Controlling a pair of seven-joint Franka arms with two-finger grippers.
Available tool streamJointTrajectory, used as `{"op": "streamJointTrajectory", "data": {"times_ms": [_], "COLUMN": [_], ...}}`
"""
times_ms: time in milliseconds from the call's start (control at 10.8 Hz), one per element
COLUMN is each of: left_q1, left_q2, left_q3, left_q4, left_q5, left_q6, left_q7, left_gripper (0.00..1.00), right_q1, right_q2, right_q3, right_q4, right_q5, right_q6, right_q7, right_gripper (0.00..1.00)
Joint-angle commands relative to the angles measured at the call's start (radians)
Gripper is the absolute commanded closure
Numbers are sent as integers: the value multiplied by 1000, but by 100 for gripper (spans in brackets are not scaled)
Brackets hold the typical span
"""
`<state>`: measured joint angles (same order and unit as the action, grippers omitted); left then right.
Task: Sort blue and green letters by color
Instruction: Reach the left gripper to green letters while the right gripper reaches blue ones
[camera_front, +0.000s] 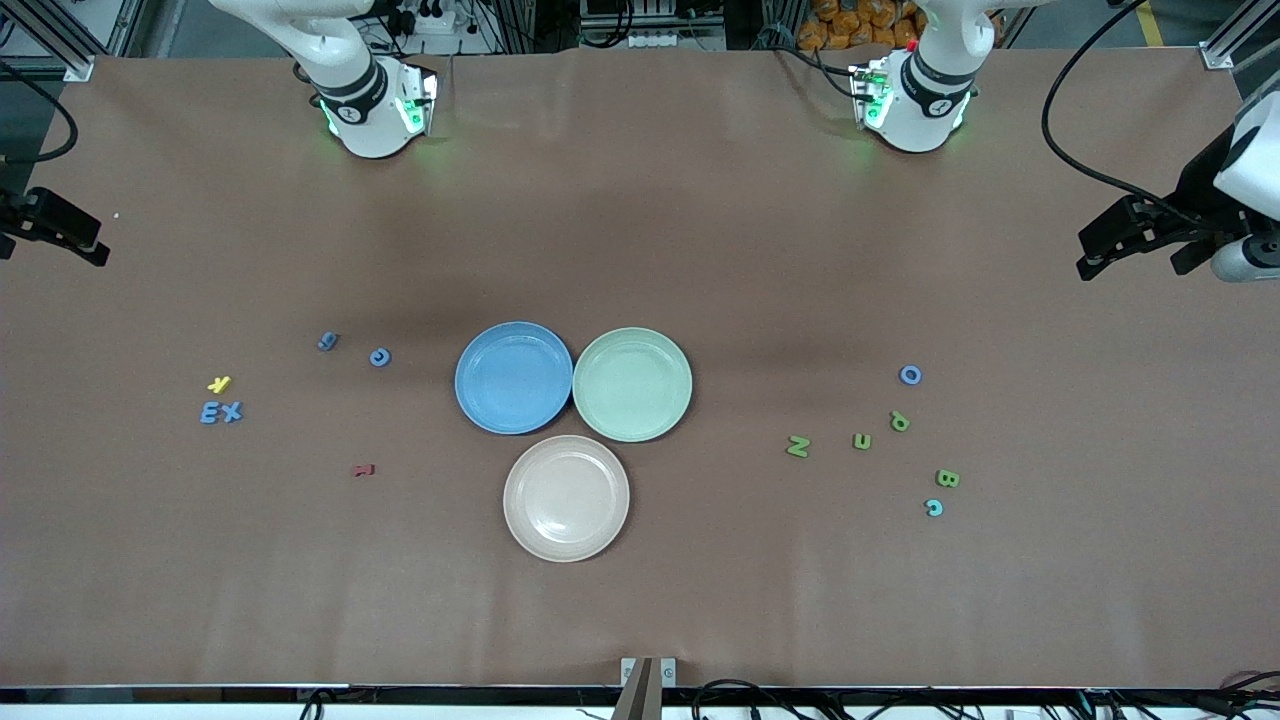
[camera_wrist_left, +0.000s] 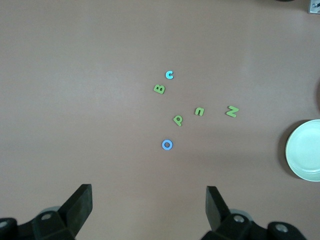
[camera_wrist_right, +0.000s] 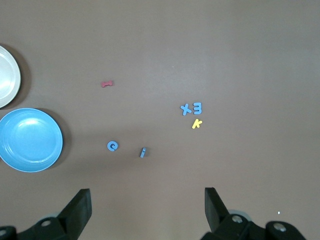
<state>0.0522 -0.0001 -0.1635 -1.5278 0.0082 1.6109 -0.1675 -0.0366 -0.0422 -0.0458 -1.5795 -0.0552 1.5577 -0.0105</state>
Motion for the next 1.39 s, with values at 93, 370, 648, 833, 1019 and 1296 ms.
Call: {"op": "streamJointTrajectory", "data": {"times_ms": [93, 370, 648, 833, 1019, 1296], "left_q1": [3, 4, 1, 8, 11, 6], "left_q2": [-6, 21, 66, 69, 125, 271], "left_q3": [1, -1, -1, -1, -1, -4], "left_q4": [9, -5, -86, -239, -337, -338], "left_q5": [-2, -2, -2, -2, -1, 27], "left_q6": [-17, -17, 55, 218, 377, 486], "left_q7": [-14, -3, -4, -21, -9, -6], "left_gripper": [0, 0, 0, 0, 0, 0], "right_q1": [-12, -12, -11, -6, -2, 3], "right_q2": [2, 2, 7, 12, 10, 9], "right_q3": [10, 9, 10, 12, 12, 12], "right_q4": [6, 6, -22, -86, -204, -396], "right_q5": [-8, -8, -5, 5, 5, 23], "right_q6": [-8, -8, 4, 47, 137, 290], "right_q7": [4, 4, 3, 3, 3, 6], "right_gripper": [0, 0, 0, 0, 0, 0]}}
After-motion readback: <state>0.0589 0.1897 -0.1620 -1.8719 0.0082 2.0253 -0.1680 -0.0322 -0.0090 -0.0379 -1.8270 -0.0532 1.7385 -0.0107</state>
